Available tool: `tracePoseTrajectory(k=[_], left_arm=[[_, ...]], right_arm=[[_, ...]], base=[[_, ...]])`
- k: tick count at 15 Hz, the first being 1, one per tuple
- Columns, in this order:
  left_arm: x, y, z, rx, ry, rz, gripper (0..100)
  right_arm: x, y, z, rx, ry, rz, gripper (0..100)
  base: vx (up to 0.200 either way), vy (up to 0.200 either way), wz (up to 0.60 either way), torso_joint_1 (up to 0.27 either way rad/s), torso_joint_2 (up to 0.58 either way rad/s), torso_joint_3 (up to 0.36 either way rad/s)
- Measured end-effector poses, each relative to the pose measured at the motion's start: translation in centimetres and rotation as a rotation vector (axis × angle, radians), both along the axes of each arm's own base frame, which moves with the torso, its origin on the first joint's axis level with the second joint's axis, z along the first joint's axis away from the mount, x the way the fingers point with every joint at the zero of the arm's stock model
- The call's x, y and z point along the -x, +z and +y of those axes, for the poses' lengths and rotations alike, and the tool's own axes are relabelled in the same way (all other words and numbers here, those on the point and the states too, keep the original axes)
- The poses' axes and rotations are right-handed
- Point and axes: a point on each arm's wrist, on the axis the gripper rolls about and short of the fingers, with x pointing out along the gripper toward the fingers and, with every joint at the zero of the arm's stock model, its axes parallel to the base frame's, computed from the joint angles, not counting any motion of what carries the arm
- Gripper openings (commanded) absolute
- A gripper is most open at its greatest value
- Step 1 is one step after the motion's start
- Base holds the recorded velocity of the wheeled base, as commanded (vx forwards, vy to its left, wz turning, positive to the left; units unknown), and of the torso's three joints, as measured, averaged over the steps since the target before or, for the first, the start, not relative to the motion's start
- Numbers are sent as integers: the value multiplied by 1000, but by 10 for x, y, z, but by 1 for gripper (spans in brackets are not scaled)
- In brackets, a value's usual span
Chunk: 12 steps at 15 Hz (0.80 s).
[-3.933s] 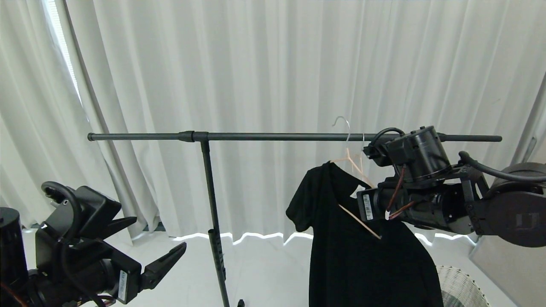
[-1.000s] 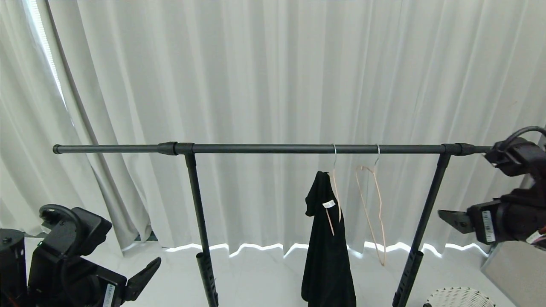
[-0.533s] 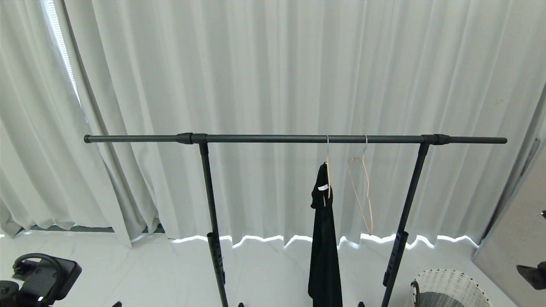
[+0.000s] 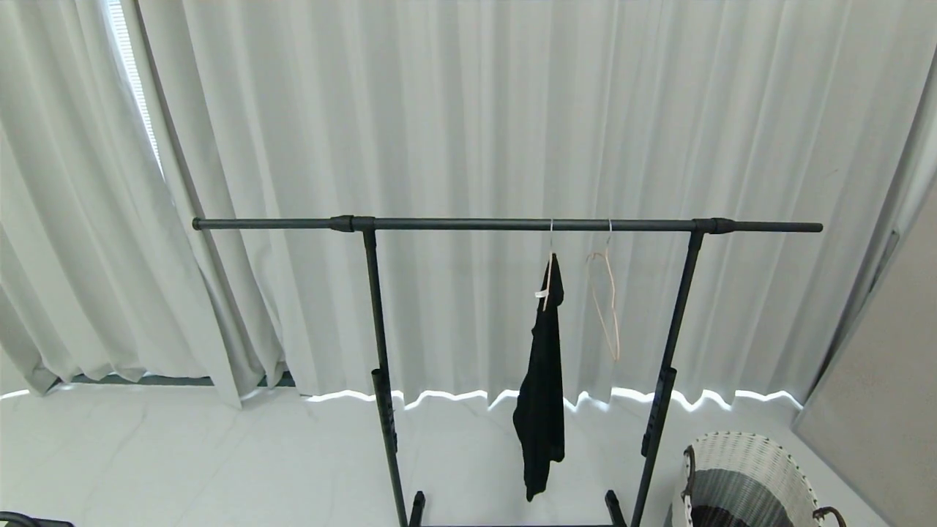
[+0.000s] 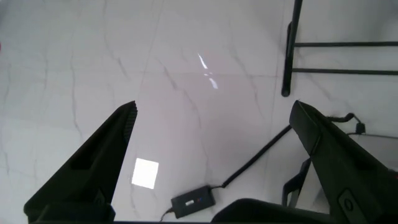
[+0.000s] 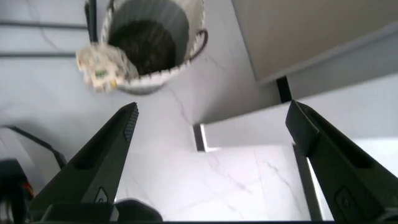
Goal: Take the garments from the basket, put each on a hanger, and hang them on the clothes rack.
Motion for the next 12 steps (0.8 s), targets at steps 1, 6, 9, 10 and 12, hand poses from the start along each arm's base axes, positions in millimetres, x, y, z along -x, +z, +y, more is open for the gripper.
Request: tracePoseTrajectory(k=[1,6,9,10,12], left_arm=[[2,1,0,3,5,-23,100],[6,3,0,33,28,-80,100],[8,3,0,47,37,-107,100],[8,4,1,47,38,-117,100],[9,4,1,48,39,-130,100]], right_arm=[[12,-12,-1,10,8,18,100],[31,-26,-3,19,-8,-19,100],[33,-26,-3,19,-31,-35,100],[33,-26,-4,19,-34,-35,100],[33,-26,-4,19,-36,-32,100]], base=[[0,0,0,0,0,0],[0,0,0,0,0,0],[0,0,0,0,0,0],[0,0,0,0,0,0],[0,0,0,-60,118,57]])
